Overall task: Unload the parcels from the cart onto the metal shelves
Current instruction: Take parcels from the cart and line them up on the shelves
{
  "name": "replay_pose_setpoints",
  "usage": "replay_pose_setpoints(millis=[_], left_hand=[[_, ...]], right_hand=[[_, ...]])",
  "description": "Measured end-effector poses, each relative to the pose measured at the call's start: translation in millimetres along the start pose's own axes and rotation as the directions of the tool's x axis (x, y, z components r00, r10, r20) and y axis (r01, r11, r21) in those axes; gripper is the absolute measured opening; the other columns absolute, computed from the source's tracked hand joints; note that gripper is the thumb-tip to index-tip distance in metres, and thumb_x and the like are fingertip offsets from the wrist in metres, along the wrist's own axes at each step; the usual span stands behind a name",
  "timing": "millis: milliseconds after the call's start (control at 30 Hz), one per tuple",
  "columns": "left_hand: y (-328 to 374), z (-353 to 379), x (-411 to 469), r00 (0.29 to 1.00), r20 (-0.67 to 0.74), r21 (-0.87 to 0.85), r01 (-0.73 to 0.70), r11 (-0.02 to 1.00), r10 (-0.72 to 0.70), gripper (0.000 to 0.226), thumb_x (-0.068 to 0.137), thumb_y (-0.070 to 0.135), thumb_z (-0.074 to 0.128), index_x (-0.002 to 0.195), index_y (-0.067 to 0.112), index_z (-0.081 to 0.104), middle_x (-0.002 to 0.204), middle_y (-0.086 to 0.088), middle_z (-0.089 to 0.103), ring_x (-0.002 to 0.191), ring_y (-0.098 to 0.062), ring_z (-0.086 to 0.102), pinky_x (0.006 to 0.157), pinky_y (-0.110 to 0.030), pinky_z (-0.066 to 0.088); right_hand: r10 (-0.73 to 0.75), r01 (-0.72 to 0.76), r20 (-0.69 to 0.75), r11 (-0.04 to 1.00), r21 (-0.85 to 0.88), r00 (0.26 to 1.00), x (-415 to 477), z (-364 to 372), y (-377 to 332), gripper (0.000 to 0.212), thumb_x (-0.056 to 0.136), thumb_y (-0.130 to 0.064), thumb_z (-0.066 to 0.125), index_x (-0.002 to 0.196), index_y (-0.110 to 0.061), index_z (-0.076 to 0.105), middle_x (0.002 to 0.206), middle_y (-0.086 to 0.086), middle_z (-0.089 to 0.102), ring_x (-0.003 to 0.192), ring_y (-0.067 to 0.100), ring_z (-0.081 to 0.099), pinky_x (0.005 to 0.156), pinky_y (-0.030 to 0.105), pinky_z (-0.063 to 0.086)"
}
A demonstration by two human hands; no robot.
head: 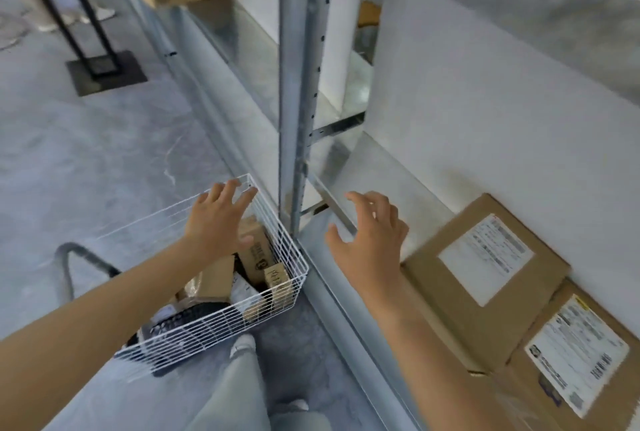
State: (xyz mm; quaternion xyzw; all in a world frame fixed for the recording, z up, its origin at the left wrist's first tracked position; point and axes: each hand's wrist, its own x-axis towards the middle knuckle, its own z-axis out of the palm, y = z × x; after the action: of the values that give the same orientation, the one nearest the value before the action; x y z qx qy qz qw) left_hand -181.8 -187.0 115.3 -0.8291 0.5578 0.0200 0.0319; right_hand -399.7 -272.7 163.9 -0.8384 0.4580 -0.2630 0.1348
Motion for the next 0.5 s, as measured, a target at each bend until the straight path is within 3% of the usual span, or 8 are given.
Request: replay_pose_setpoints(millis=[200,500], left_hand=[[-53.6,32.1,-33.7,0.973,0.075,0.066,0.215,0.974,-0.220,0.093,0.073,0.064,0.060,0.147,0.027,0.017,0.149,-0.006,0.021,0.133,-0.028,0.026,0.106,-0.040,0.030],[-123.7,92.8,-81.3,0.878,0.199,0.018,0.441,0.897,-0.436,0.091,0.073,0.059,0.062,0.146,0.023,0.021,0.148,-0.011,0.024,0.132,-0.033,0.028,0.105,-0.044,0.032]], right_hand=[[-0.166,0.177,0.195,0.983,-0.042,0.967,4.6,53.9,-29.7,0.058,0.066,-0.038,0.068,0.120,-0.022,0.058,0.122,0.007,0.055,0.111,0.035,0.052,0.083,0.054,0.044],[-0.184,0.233,0.448,0.971,-0.056,0.875,-2.8,143.7,-53.6,0.068,0.073,-0.040,0.072,0.134,-0.024,0.049,0.137,0.005,0.044,0.124,0.034,0.041,0.094,0.052,0.036]])
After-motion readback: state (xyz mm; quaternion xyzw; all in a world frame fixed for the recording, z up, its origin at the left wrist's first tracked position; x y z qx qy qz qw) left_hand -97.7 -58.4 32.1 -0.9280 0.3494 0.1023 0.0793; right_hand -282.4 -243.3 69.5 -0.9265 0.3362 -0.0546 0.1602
